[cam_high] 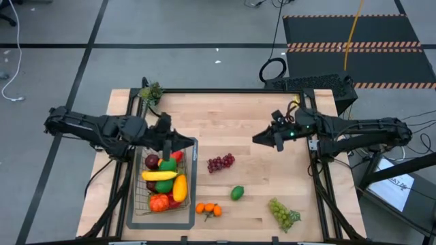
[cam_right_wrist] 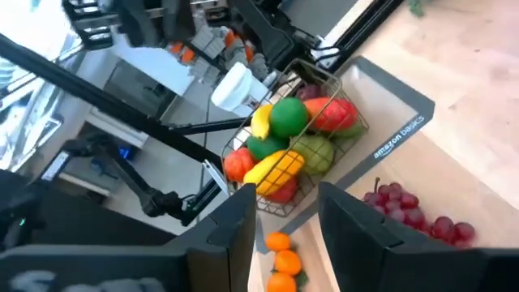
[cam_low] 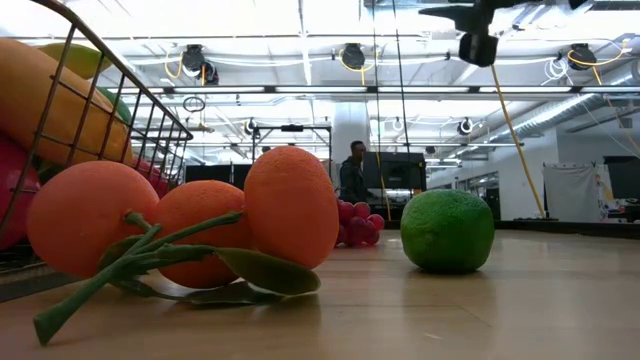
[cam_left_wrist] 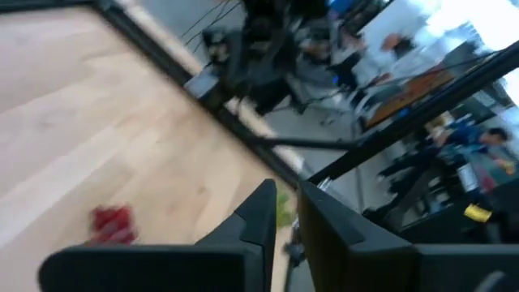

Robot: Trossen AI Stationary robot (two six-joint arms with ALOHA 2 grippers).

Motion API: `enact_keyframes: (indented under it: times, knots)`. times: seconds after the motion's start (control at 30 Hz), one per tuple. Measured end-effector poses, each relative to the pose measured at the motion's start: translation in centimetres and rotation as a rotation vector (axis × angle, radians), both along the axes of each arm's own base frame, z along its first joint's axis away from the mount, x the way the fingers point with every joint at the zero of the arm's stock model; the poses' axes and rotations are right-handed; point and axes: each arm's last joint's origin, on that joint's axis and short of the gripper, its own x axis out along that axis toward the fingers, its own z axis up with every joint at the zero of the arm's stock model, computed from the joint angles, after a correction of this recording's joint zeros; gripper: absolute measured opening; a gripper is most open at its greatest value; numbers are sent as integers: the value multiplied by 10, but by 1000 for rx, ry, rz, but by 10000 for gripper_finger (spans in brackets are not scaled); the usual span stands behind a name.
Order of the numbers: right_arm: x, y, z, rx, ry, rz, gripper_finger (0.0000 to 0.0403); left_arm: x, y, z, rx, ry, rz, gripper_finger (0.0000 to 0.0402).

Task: Build produce basket
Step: Put the green lime into the wire basket

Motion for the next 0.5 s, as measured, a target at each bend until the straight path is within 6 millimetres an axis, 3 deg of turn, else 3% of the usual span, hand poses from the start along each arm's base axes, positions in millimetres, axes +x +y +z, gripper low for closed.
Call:
enact_keyframes:
  times: [0.17, 0.3, 0.5]
  knots:
    - [-1, 24, -5, -93, 39, 30, 125, 23, -8, -7, 37, -29, -5, 40]
    - [4, 46, -17, -212, 91, 172, 129, 36, -9, -17, 84, 13, 2, 44]
    - [25, 73, -44, -266, 196, 264, 177, 43, -6, -26, 200, 63, -90, 64]
